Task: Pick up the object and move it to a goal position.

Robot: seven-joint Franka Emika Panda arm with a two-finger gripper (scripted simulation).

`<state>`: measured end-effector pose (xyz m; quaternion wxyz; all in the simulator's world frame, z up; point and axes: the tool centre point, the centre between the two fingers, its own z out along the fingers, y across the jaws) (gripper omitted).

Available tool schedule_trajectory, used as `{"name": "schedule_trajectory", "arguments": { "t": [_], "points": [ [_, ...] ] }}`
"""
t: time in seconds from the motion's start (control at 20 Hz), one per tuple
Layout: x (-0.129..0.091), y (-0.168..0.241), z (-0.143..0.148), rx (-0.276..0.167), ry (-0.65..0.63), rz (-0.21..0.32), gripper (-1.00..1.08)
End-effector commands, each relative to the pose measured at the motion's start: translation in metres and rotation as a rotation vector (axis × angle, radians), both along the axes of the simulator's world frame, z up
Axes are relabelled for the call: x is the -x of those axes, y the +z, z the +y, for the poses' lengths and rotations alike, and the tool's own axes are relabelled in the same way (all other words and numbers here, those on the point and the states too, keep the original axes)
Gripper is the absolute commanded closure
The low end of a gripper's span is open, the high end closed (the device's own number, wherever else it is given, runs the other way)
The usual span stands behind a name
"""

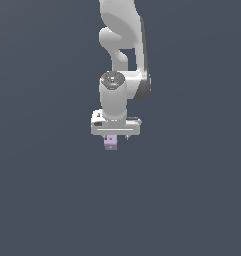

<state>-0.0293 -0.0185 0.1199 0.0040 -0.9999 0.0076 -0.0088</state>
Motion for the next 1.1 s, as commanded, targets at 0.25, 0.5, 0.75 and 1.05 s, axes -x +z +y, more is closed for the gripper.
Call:
{"name": "schedule_trajectory", "arguments": {
  "t": [0.25, 0.5, 0.75, 1.05],
  "points": [
    [0.027, -0.027, -0.024, 0.007, -0.014, 0.016, -0.92],
    [0.029, -0.029, -0.027, 0.008, -0.016, 0.018, -0.92],
    [0.030, -0.038, -0.027, 0.008, -0.016, 0.018, -0.92],
    [0.031, -0.066, -0.027, 0.008, -0.016, 0.018, -0.92]
  ]
}}
